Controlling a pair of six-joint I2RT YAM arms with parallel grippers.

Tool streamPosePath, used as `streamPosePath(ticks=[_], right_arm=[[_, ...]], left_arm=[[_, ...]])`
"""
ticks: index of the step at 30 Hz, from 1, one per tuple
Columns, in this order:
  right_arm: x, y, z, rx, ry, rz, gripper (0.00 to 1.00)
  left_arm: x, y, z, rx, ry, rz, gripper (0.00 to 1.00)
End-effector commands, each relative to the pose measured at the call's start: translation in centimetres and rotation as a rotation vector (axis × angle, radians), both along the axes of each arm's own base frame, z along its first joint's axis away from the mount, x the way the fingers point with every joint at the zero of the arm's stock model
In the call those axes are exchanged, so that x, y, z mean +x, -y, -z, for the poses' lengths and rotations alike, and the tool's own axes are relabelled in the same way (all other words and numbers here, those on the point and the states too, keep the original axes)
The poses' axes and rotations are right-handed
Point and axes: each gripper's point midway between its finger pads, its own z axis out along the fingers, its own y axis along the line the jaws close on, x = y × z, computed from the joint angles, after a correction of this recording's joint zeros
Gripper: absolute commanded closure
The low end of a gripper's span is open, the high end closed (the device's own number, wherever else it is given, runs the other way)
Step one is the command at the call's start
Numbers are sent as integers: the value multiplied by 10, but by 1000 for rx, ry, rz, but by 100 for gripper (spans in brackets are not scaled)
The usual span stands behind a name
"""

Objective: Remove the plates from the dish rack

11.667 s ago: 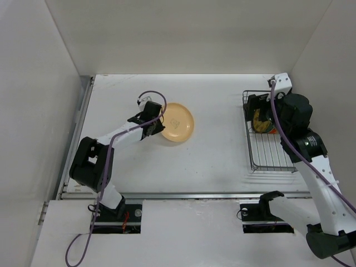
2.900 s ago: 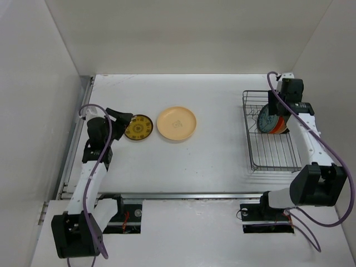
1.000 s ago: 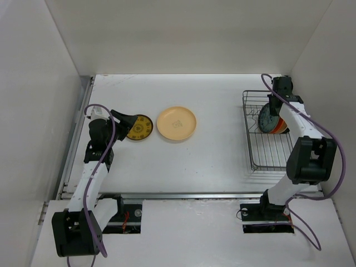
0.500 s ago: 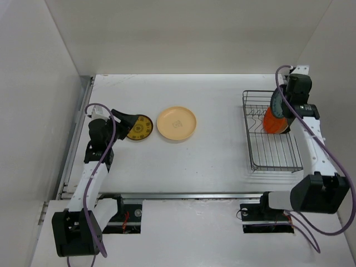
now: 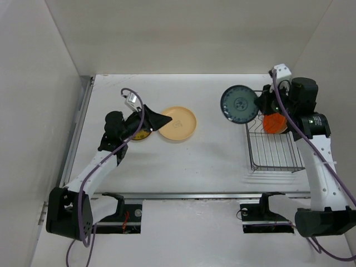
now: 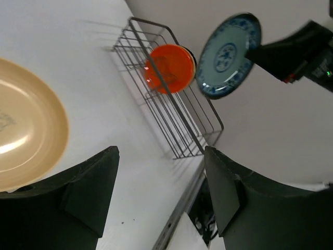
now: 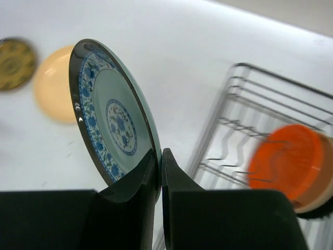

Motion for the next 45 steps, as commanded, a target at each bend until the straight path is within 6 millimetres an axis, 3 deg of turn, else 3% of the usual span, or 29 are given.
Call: streamPosePath(ticks=[1, 6, 13, 14, 16, 19, 22, 30, 34, 36, 39, 40, 43, 45], right_arm=[[-28, -57, -5, 83, -35, -305, 100], [-40, -83, 11, 70, -84, -404, 100], [-56, -104, 16, 79, -107, -511, 100], [-57, -105, 19, 77, -111, -527, 100], [-61, -111, 23, 89, -134, -555, 100], [-63, -114, 23, 85, -128, -579, 100], [-68, -118, 27, 84, -142, -602, 100], [-72, -125, 31, 87, -159, -639, 100], [-72, -125, 34, 87, -168, -638, 100], [-73, -125, 38, 88, -177, -638, 98], [-73, -125, 38, 88, -177, -638, 84], [-73, -124, 41, 88, -187, -637, 60], [-72, -120, 39, 65, -159, -616, 5], [-70, -115, 29, 44, -97, -586, 0]], left_arm=[[-25, 33, -51, 25, 268, 184, 37], [-39, 64, -61, 74, 338, 288, 37], [-34, 98, -43, 178, 302, 334, 37], [-35, 103, -31, 192, 263, 354, 38], [-35, 112, -34, 203, 284, 362, 41], [-35, 119, -23, 233, 269, 367, 49], [-36, 126, -14, 253, 245, 383, 50], [-45, 140, -16, 261, 274, 425, 75], [-50, 146, -17, 258, 278, 443, 97], [-49, 147, -14, 258, 262, 444, 100], [-49, 147, -16, 250, 262, 442, 100], [-49, 147, -16, 250, 262, 442, 100], [-37, 146, -7, 269, 229, 383, 100], [-30, 144, 2, 294, 181, 344, 100]])
